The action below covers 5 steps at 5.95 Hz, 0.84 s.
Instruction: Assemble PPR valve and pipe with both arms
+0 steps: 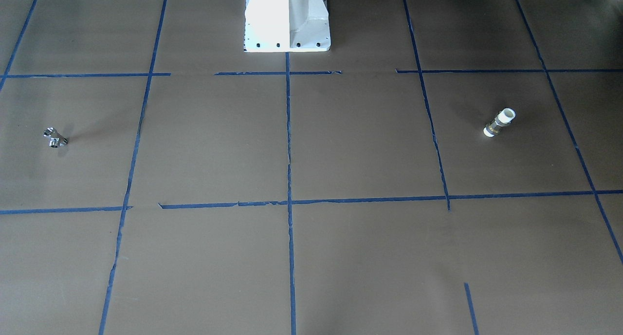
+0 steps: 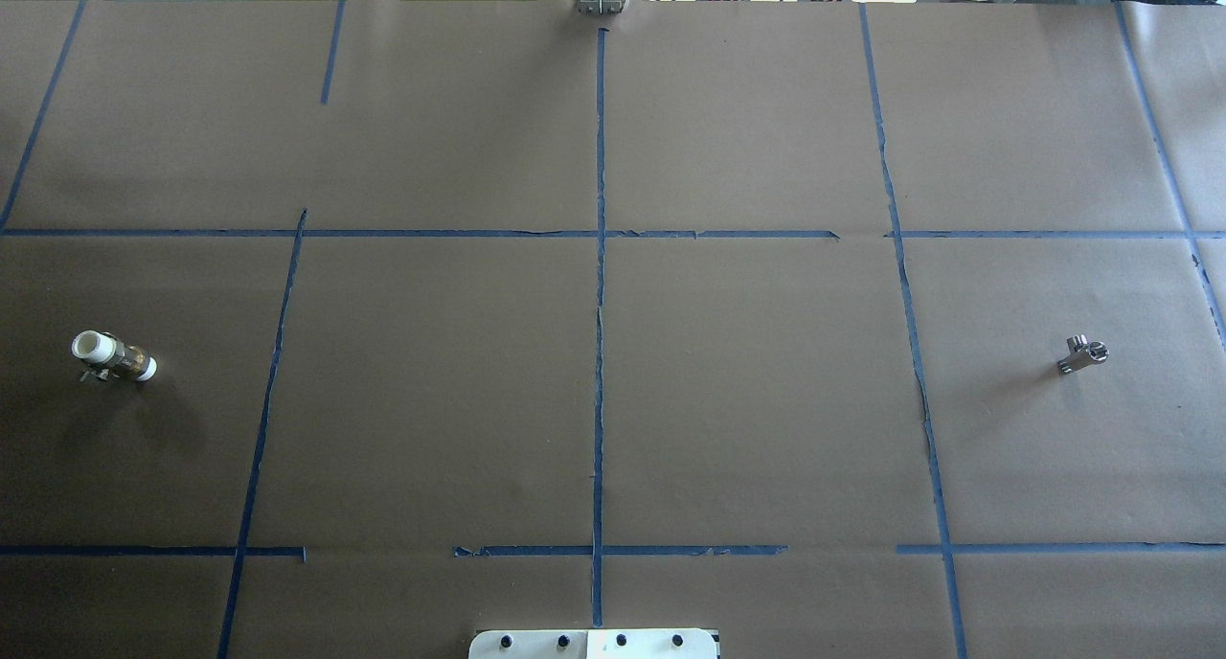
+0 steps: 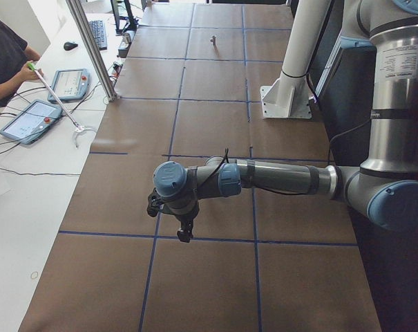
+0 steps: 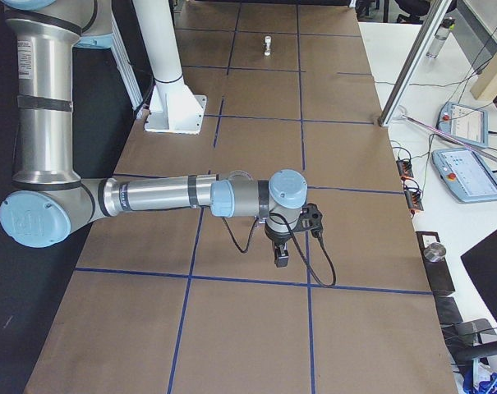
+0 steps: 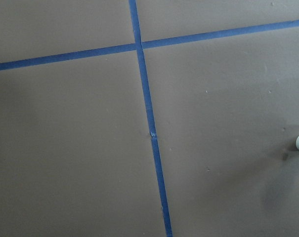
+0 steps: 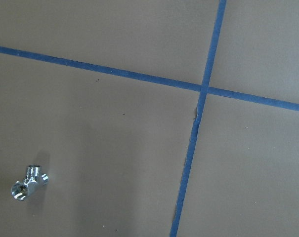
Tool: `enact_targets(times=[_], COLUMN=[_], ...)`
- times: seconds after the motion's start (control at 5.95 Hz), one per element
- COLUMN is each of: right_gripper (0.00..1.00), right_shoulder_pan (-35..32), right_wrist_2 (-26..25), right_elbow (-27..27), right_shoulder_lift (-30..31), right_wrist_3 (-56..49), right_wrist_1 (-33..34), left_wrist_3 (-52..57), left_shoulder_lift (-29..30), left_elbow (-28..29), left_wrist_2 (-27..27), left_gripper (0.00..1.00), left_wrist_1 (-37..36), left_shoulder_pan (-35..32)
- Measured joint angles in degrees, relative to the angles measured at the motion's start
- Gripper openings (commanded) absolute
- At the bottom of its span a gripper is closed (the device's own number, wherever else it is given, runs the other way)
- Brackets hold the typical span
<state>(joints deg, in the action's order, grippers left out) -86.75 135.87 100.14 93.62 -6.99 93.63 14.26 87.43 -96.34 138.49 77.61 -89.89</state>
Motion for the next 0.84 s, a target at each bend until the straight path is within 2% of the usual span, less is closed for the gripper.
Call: enact_targets(times=[0.84], right_gripper=[1.0], right_shoulder_pan=[0.2], right_wrist_2=[0.1], right_elbow=[0.0], right_shoulder_lift=[0.3], right_wrist_3=[-4.3], right_wrist_1=[-0.6], left_wrist_3=[-1.8], left_shoulder_lift=[0.7], left_elbow=[0.7], left_wrist_2=[0.5], left_gripper=[1.0], left_wrist_1=[4.3], left_shoulder_pan=[1.9])
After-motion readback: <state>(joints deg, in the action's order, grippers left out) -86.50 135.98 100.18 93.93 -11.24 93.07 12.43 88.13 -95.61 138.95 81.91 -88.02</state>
